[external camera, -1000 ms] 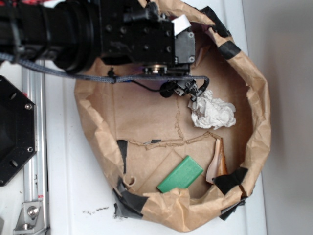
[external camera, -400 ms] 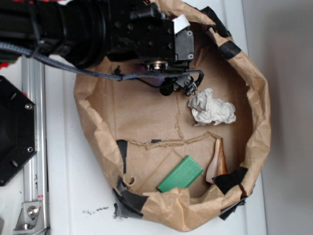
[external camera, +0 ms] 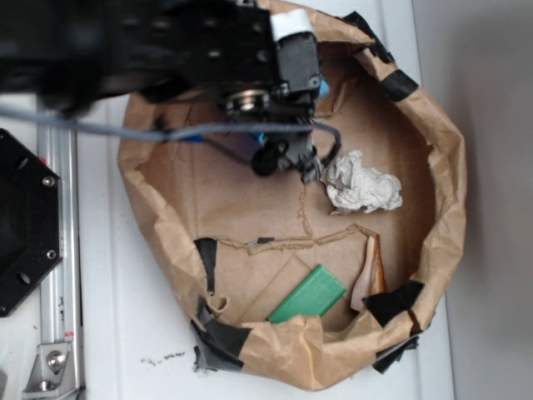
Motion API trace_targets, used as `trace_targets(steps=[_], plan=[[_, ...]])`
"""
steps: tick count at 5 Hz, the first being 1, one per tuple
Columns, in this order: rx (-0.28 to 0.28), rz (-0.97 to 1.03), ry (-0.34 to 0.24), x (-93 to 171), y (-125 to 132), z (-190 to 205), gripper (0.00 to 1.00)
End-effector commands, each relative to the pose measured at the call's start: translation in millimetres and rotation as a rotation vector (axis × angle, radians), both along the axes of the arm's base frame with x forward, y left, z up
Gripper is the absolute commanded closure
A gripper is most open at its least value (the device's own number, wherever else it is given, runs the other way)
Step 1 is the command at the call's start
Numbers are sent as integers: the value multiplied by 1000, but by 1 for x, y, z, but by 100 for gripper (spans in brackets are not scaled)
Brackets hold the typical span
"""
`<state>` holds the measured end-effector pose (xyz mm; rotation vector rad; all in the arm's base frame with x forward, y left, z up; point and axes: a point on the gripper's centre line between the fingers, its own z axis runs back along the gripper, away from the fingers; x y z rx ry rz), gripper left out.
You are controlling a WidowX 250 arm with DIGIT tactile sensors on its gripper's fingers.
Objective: Grab the blue sponge.
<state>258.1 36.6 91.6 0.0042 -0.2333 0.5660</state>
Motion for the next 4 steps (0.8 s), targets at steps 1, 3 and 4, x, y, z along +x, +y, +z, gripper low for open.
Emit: trace_targets(steps=[1, 3, 4], plan=[[-7, -319, 89, 10, -60, 82, 100], [90, -258, 89, -21, -26, 93, 100], [109, -265, 44, -30, -8, 95, 100]])
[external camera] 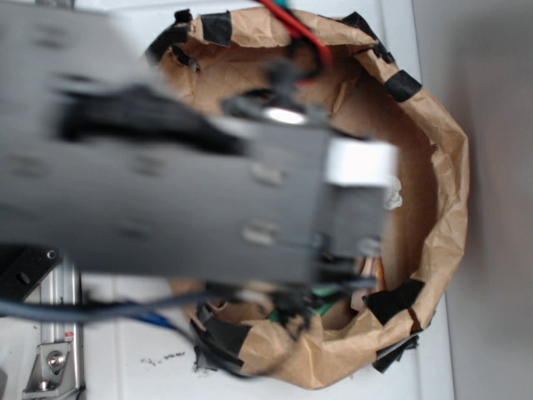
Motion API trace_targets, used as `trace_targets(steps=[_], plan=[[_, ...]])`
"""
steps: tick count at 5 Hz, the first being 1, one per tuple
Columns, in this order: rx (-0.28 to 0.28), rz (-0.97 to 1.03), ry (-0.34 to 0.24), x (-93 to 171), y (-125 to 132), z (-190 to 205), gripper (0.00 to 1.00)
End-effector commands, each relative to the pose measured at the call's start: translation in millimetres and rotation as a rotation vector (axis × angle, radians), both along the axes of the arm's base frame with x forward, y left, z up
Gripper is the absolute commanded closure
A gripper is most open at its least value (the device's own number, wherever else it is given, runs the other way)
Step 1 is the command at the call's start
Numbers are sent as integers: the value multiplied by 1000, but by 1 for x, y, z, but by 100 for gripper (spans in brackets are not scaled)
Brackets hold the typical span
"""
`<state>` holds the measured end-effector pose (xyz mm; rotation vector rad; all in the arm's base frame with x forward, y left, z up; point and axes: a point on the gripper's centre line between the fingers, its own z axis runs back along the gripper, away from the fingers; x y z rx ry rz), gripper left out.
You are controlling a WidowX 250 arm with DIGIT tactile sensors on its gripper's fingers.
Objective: Grab the blue sponge.
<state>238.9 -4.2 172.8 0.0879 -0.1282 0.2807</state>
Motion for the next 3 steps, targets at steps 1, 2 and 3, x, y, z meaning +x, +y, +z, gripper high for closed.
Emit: trace_targets(steps=[1, 2, 3], plan=[[17, 10, -86, -9, 49, 11, 100], [30, 28, -50, 3, 43, 4, 100], [37, 34, -27, 7, 40, 0, 100]])
